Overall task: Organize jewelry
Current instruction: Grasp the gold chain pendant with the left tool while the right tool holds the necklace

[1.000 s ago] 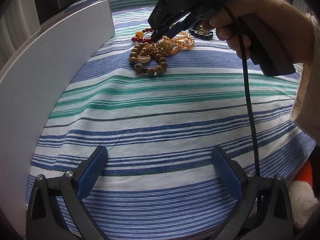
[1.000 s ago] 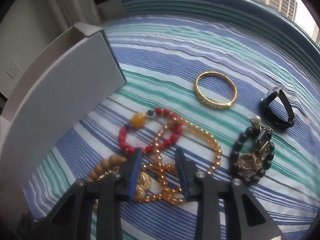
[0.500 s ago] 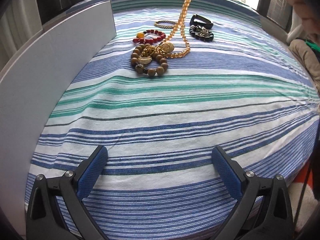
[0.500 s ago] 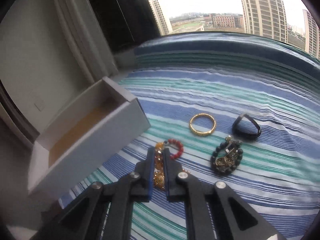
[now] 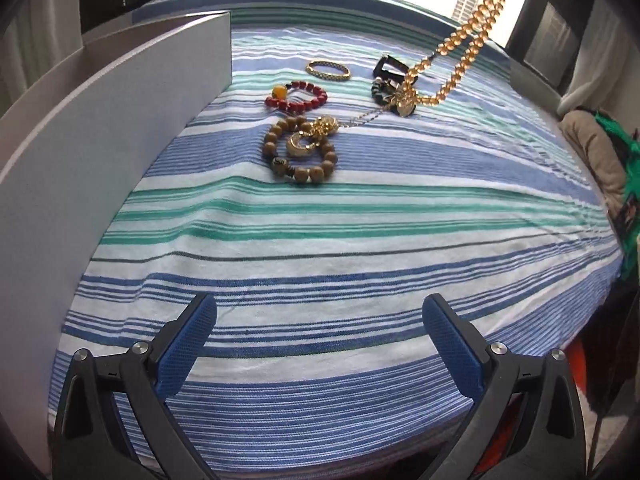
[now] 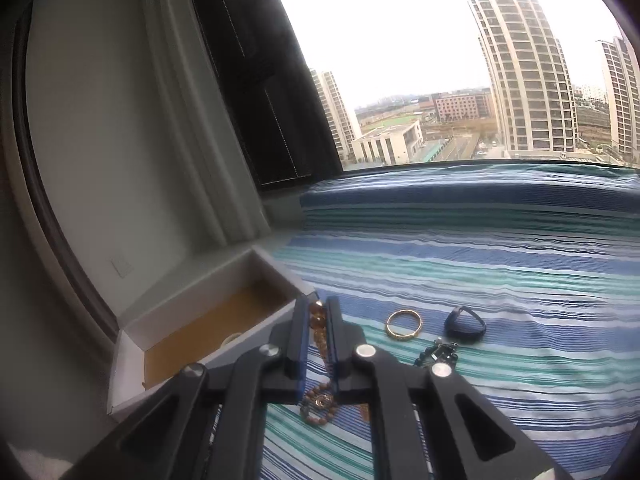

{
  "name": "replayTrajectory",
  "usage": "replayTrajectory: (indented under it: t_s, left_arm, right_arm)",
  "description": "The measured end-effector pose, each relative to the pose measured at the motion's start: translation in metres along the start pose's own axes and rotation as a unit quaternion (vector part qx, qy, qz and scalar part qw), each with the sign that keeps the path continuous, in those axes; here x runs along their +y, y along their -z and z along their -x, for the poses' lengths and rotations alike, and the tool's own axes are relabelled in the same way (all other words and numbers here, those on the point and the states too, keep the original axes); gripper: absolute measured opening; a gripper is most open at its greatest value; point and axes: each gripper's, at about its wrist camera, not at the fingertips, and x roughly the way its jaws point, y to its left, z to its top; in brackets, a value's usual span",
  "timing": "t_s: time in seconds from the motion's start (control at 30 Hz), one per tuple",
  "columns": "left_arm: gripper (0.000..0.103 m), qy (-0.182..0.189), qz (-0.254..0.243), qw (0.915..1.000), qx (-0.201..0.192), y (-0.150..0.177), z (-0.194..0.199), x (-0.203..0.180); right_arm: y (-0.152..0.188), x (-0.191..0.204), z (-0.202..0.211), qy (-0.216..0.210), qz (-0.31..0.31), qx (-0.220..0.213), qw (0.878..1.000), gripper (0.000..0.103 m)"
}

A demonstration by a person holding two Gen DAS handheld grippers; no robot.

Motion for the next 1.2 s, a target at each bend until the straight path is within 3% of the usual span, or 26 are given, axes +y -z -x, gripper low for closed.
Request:
replayTrajectory:
  t_s: [0.23,0.43,0.5,0.63,0.8,0.97,1.03,1.1,1.2]
  left_arm:
    - [0.102,-0.006,-0.006,1.0,0.005,-0.004,-0.002,0.003]
    - [0.099,0.003,-0.064,0.9977,-0.024,-0.036,0.005,-0.009]
    - [0.089,0.013,-0.094,0.995,-0.033,-0.056,0.004,-0.018]
    - [0.081,0.028,-0.184,0.9822,-0.025,-0.087,-0.017,-0.046]
    - [0.048,0.021,-0.274,0.9614,0.019,-0.099,-0.062,-0.065]
    - [0.04,0.007,-0.31,0.9493,0.052,-0.1,-0.088,-0.065]
    - [0.028,0.006,-0.313,0.9477,0.061,-0.099,-0.093,-0.064]
    - [0.004,0.018,-0.296,0.9527,0.065,-0.102,-0.095,-0.059]
    - [0.0,0.026,-0.27,0.9604,0.061,-0.108,-0.092,-0.053]
  right_arm:
    - [0.01,-0.025,0.028,0.018,-0.017,-0.018,1.0,0.008]
    - [0.045,-0.054,0.016,0.046,-0.043,0.025,0.998,0.008]
    - [0.056,-0.065,0.011,0.051,-0.06,0.035,0.996,0.008]
    - [0.073,-0.074,0.009,0.051,-0.081,0.04,0.995,0.008]
    - [0.078,-0.076,0.016,0.048,-0.091,0.034,0.994,0.008]
    - [0.081,-0.083,0.021,0.048,-0.101,0.03,0.993,0.008]
    - [0.081,-0.087,0.019,0.049,-0.107,0.029,0.993,0.008]
    - [0.082,-0.09,0.018,0.049,-0.112,0.029,0.992,0.008]
    - [0.085,-0.093,0.014,0.048,-0.117,0.032,0.991,0.008]
